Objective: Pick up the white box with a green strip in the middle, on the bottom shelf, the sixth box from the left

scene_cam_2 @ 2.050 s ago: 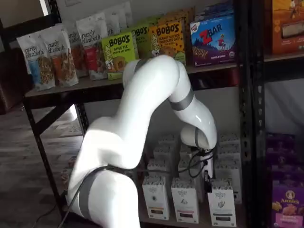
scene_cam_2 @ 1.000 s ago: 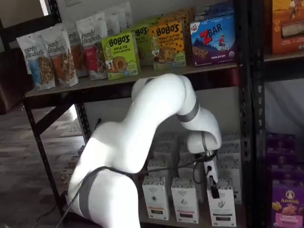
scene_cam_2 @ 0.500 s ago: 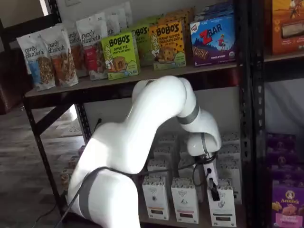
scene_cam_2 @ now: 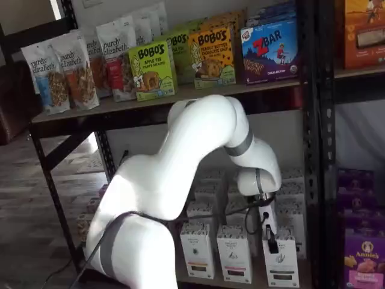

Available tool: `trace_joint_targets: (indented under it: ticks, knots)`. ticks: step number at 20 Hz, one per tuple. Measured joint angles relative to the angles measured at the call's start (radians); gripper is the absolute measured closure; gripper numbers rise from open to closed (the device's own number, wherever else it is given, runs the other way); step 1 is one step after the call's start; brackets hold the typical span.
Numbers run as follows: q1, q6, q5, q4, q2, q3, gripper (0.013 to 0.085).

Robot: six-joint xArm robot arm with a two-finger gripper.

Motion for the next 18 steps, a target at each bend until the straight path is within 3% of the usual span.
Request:
trace_joint_targets:
  ticks: [4, 8, 11, 14, 18]
  knots:
    - [0.001, -0.004, 0.01, 0.004, -0.005, 0.0, 0.033]
    - [0.002, -0.002, 0.015, 0.004, -0.012, 0.007, 0.045]
    - [0.003, -0.005, 0.006, 0.009, -0.021, 0.02, 0.049]
    - [0.001, 0.019, -0.035, -0.018, -0.04, 0.058, 0.049]
    - [0.005, 0.09, -0.071, -0.089, -0.088, 0.139, 0.049]
